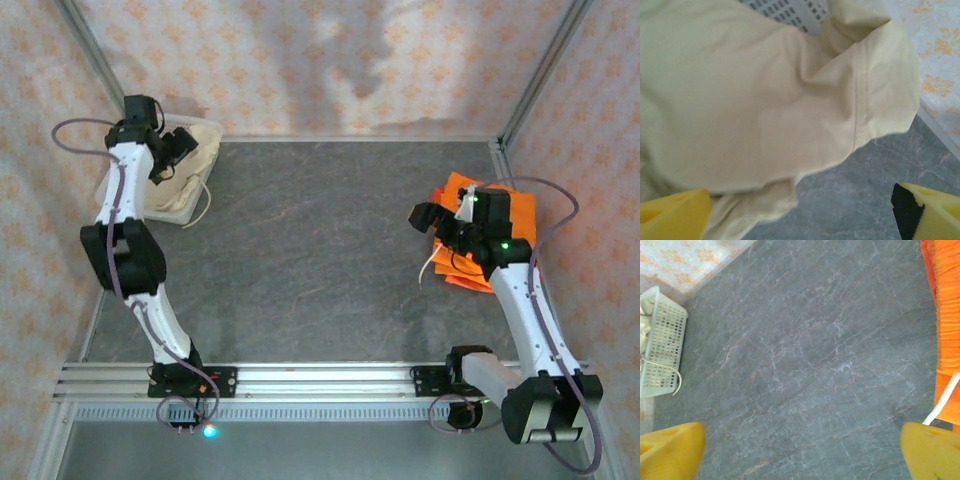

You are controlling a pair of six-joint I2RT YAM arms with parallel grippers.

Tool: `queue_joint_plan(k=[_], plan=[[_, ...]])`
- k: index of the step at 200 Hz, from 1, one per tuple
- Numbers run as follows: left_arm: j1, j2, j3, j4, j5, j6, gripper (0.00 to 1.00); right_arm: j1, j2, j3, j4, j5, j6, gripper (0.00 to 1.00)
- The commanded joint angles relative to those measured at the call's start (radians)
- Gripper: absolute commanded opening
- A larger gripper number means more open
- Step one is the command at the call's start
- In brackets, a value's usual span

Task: Fold and stack the shorts

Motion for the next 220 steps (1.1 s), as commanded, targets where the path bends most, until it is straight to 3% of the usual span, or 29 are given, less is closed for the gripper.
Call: queue_joint_plan(k=[1,27,74,108,118,143,183,220], plan=[[-0.005,0.109,0.146,-0.153,0.071,0.103,0.92,0.009,0.005,-0.024,0.039,0.016,-0.012,0.99],[-0.016,0.217,0.268,-0.163,0.088,0.111,0.82,0.009,0.005,-0.039,0.037,0.018,-0.022,0.99],[-0.050,0.372,0.459,-0.184,0.108,0.099,0.74,0.009,0.014,-0.046,0.027,0.027,-0.042,0.99],[-0.052,0.420,0.488,-0.167,0.117,0.065,0.44,0.009,0.022,-0.045,0.025,0.029,-0.044,0.99],[-0.052,0.422,0.494,-0.168,0.114,0.064,0.37,0.009,0.022,-0.045,0.023,0.032,-0.046,0.99],[-0.050,0.398,0.511,-0.179,0.087,0.077,0.29,0.009,0.024,-0.043,0.023,0.031,-0.047,0.99],[-0.034,0.317,0.514,-0.169,0.049,0.077,0.00,0.009,0.025,-0.043,0.020,0.030,-0.046,0.99],[-0.012,0.209,0.524,-0.152,0.029,0.071,0.00,0.009,0.006,-0.039,0.016,0.025,-0.039,0.99]])
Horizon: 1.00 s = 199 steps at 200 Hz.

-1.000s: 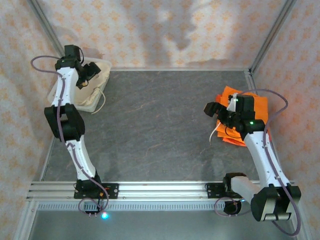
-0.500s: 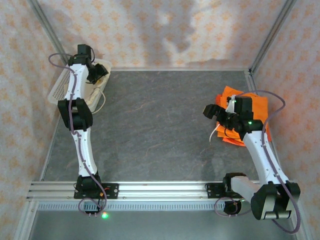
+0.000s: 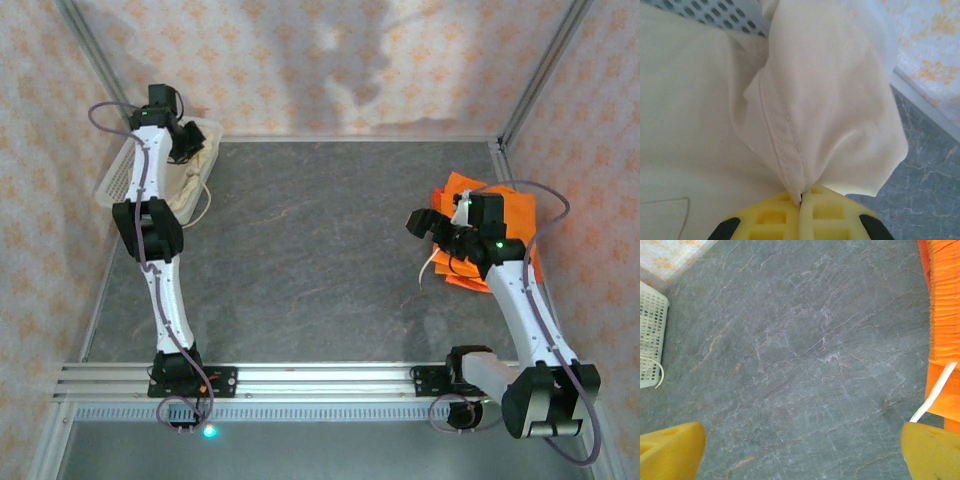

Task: Fold and stack the shorts

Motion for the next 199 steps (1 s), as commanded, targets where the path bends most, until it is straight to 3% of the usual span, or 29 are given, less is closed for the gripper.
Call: queue_joint_plan(k=[1,80,114,159,199], plan=[[0.023,-0.162,0.045,0.000,-0.036,-0.001,0.00,0.006,-0.021,-0.001,0.007,0.014,-0.010,0.99],[-0.019,-0.613,0.041,0.182,-0.037,0.073,0.00,0.006,-0.063,0.008,0.017,-0.001,0.025,0.99],[-0.140,-0.754,0.025,0.244,-0.032,0.135,0.00,0.007,-0.068,0.009,0.028,-0.004,0.041,0.99],[-0.283,-0.832,-0.085,0.307,0.110,0.055,0.00,0.007,-0.088,0.022,0.012,0.003,0.046,0.99],[-0.427,-0.873,-0.303,0.363,0.136,0.008,0.00,0.006,-0.107,0.022,-0.009,0.008,0.041,0.99]])
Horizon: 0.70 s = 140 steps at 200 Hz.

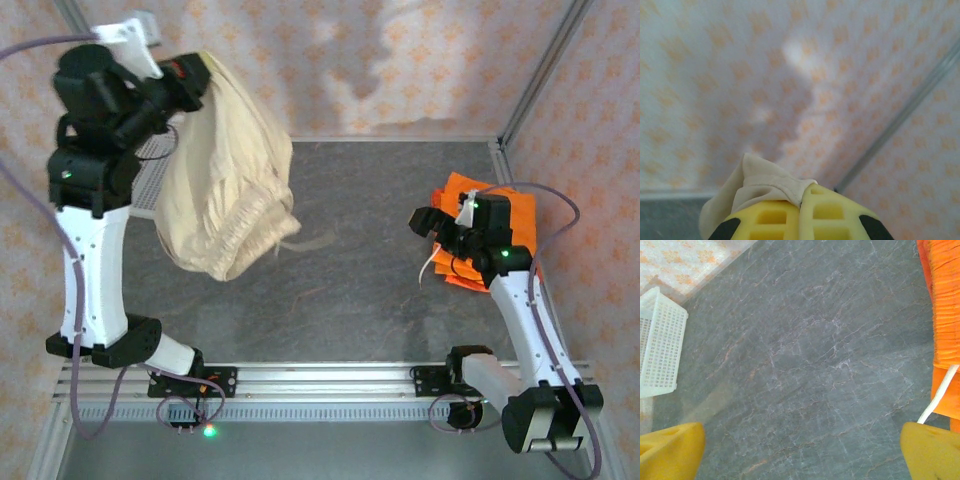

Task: Fold and stack the shorts

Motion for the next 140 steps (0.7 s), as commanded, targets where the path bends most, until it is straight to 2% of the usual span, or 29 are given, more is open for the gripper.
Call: queue_joint_plan(k=[1,5,13,30,39,67,77,93,103,124,140], plan=[[-0.060,-0.004,-0.114,0.095,0.052,-0.043,0.00,0.007,-0.026,0.022,-0.008,0.009,0.002,0.99],[-0.069,-0.005,-0.139,0.104,0.062,-0.049,0.02,0.006,-0.028,0.022,-0.010,0.009,0.002,0.99],[-0.088,-0.002,-0.187,0.120,0.086,-0.057,0.15,0.007,-0.031,0.021,-0.012,0.008,0.003,0.99],[-0.109,0.019,-0.299,0.185,0.171,-0.072,0.60,0.007,-0.036,0.018,-0.008,0.000,0.009,0.99],[-0.110,0.045,-0.331,0.187,0.203,-0.062,0.72,0.006,-0.038,0.015,0.002,-0.012,0.019,0.99],[-0.111,0.076,-0.377,0.114,0.194,0.014,0.84,0.006,-0.014,0.008,0.029,-0.081,0.068,0.99],[-0.112,0.026,-0.457,0.146,0.161,0.015,0.88,0.006,-0.001,0.005,0.035,-0.108,0.077,0.99],[-0.111,-0.069,-0.593,0.191,0.083,0.017,1.00,0.015,0.008,0.006,0.038,-0.134,0.076,0.99],[-0.110,-0.125,-0.673,0.180,0.017,0.011,1.00,0.040,0.005,0.014,0.029,-0.126,0.052,1.00],[-0.092,-0.223,-0.848,0.162,-0.044,-0.035,1.00,0.143,0.010,0.056,-0.019,-0.036,-0.010,0.97],[-0.052,-0.289,-1.010,0.211,-0.032,-0.106,1.00,0.311,0.044,0.102,-0.060,0.106,-0.073,0.97]])
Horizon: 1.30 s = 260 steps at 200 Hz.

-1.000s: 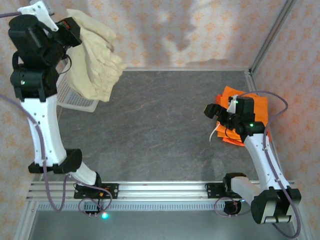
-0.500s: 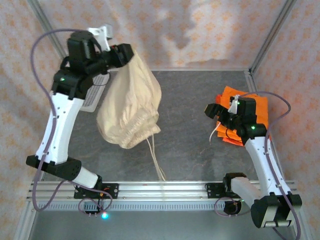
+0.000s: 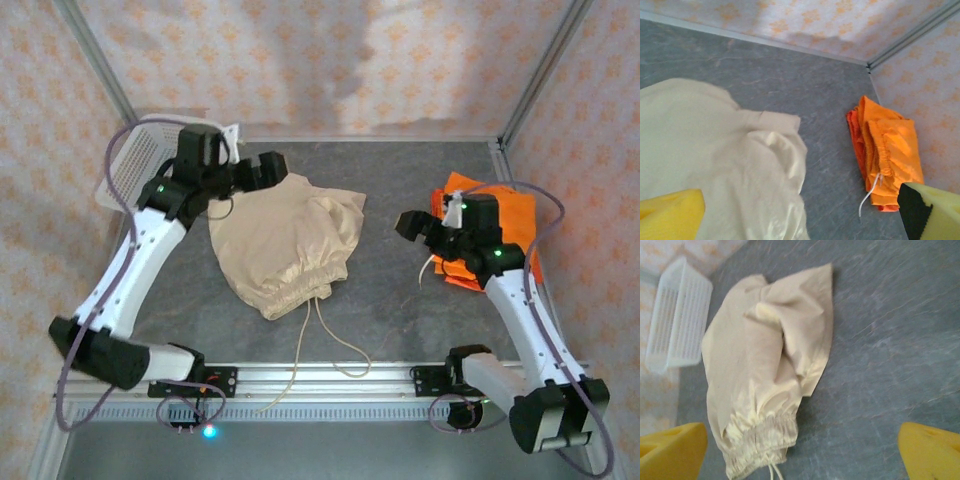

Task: Fold and stack the shorts

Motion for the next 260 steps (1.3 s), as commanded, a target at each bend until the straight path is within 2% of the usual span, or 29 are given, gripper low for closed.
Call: queue_joint_plan(k=[1,24,40,55,72,112,148,167,194,223,260], plan=[[0.049,-0.103,-0.181,0.069,-0.062,-0.079,1.00,0.179,0.029,0.085,-0.045,0.158,-0.098,0.97],[0.154,-0.162,-0.382,0.183,0.014,-0.214,1.00,0.434,0.153,0.150,-0.053,0.327,-0.154,0.96],[0.204,-0.188,-0.445,0.208,0.045,-0.243,1.00,0.590,0.304,0.219,-0.070,0.420,-0.186,0.96],[0.215,-0.209,-0.453,0.182,0.023,-0.222,1.00,0.687,0.457,0.299,-0.081,0.447,-0.202,0.96],[0.221,-0.224,-0.440,0.141,-0.004,-0.195,1.00,0.745,0.615,0.384,-0.072,0.420,-0.205,0.96],[0.244,-0.274,-0.439,0.087,-0.052,-0.173,1.00,0.737,0.864,0.498,0.020,0.253,-0.094,0.97],[0.251,-0.303,-0.451,0.075,-0.055,-0.174,1.00,0.605,1.051,0.602,-0.035,0.203,0.037,0.96],[0.252,-0.316,-0.468,0.078,-0.051,-0.180,1.00,0.495,1.054,0.565,0.044,0.130,0.119,0.95],[0.252,-0.337,-0.497,0.080,-0.052,-0.183,1.00,0.375,0.965,0.504,0.117,0.083,0.192,0.93],[0.252,-0.350,-0.547,0.106,-0.040,-0.202,1.00,0.416,0.846,0.549,-0.006,0.185,0.036,0.94],[0.253,-0.358,-0.607,0.134,-0.043,-0.238,1.00,0.642,0.745,0.578,-0.165,0.559,-0.317,0.98]])
